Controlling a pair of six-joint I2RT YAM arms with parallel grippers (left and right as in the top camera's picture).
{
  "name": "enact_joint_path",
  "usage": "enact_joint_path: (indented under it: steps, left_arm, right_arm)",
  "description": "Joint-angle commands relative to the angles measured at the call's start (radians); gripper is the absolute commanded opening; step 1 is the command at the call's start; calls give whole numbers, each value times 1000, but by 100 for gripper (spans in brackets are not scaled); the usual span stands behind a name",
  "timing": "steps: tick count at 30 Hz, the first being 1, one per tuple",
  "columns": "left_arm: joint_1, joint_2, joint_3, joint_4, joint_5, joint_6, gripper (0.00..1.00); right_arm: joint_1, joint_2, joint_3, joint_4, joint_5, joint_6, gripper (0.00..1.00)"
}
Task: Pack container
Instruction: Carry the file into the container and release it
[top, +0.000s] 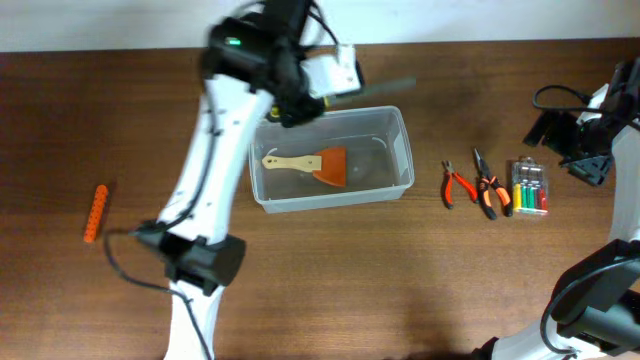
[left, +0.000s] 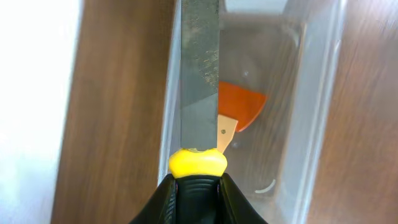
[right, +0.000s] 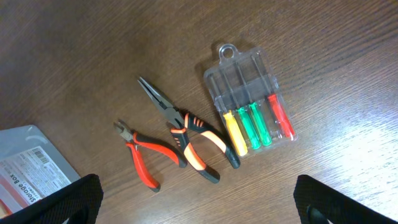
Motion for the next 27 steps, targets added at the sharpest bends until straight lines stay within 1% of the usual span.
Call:
enact_joint_path:
  steps: [1, 6, 9, 12, 13, 14, 15, 16, 18, 19, 20, 23, 27]
  left_arm:
    - [-2, 117, -68, 19, -134, 77, 2]
    - [12, 222, -92, 72, -106, 77, 2]
    - [27, 267, -92, 91, -58, 76, 2]
    - [39, 299, -92, 122, -43, 25, 3]
    - [41, 304, -92, 131, -43, 8, 7]
    - [44, 306, -92, 138, -43, -14, 14]
    - [48, 306, -92, 141, -43, -41, 34]
    - [48, 302, -91, 136, -43, -53, 57]
    - [50, 286, -91, 118, -43, -73, 82]
    - [53, 274, -91, 107, -41, -75, 92]
    - [57, 257, -91, 98, -36, -75, 100]
    - [71, 185, -91, 80, -32, -101, 99]
    - [93, 36, -91, 35, -32, -175, 99]
  right_arm:
    - [-3, 14, 23, -2, -5, 9, 98]
    - [-3, 14, 23, -4, -5, 9, 99]
    - [-3, 14, 23, -4, -5, 9, 99]
    - [-3, 14, 23, -4, -5, 9, 99]
    - [-3, 14, 23, -4, -5, 9, 99]
    - [-3, 14, 23, -4, -5, 9, 98]
    - [-3, 14, 23, -4, -5, 9, 99]
    - [-3, 14, 23, -4, -5, 9, 98]
    - [-3, 14, 23, -4, -5, 9, 99]
    - [-3, 14, 23, -3, -5, 9, 99]
    - [-3, 14, 23, -3, -5, 9, 98]
    - [-3, 14, 23, 0, -5, 9, 98]
    - [-3, 14, 23, 4, -5, 9, 98]
